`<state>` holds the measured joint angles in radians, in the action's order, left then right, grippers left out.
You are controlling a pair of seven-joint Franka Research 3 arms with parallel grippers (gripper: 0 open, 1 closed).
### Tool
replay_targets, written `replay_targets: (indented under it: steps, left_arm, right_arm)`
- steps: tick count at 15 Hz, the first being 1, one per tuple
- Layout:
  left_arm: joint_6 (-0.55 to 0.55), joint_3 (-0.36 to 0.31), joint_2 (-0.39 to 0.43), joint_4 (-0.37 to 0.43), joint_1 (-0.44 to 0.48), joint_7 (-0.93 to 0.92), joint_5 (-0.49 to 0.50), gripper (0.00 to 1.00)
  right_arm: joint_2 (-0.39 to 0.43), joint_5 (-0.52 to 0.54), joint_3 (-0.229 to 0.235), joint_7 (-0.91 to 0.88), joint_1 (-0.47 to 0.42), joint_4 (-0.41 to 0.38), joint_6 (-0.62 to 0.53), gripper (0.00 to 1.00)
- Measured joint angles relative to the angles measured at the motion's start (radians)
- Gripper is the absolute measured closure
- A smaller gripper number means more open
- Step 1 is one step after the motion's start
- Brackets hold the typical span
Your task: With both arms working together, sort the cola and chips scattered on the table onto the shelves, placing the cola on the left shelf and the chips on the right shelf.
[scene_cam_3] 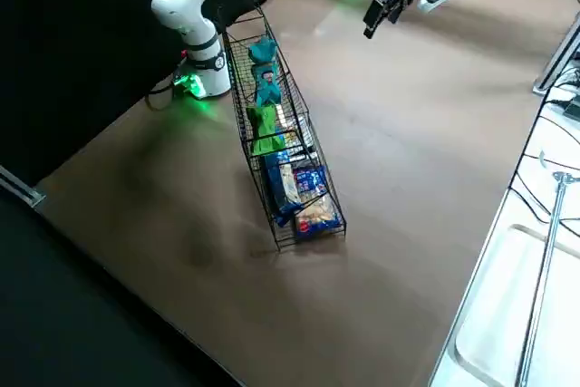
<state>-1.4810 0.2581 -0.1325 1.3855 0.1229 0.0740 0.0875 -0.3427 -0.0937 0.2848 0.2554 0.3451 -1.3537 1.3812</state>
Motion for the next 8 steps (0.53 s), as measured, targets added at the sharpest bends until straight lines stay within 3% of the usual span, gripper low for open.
replay_targets:
  steps: [2,3,5,8]
  left_arm:
    - [0.035,-0.181,0.071,0.005,-0.122,-0.018,-0.089,0.00]
    - [0.070,-0.230,0.102,0.016,-0.157,-0.033,-0.104,0.00]
    - [0.090,-0.254,0.152,0.067,-0.183,-0.043,-0.111,0.00]
    - [0.021,-0.233,0.188,0.166,-0.187,-0.045,-0.096,0.00]
  right_arm:
    - [-0.001,0.000,0.000,-0.033,0.003,0.000,0.001,0.00]
    - [-0.001,-0.001,0.000,-0.048,0.003,0.001,0.002,0.00]
    - [-0.001,-0.004,-0.001,-0.128,0.005,0.002,0.003,0.00]
    - [-0.001,-0.070,-0.001,-0.199,0.006,0.001,0.014,0.00]
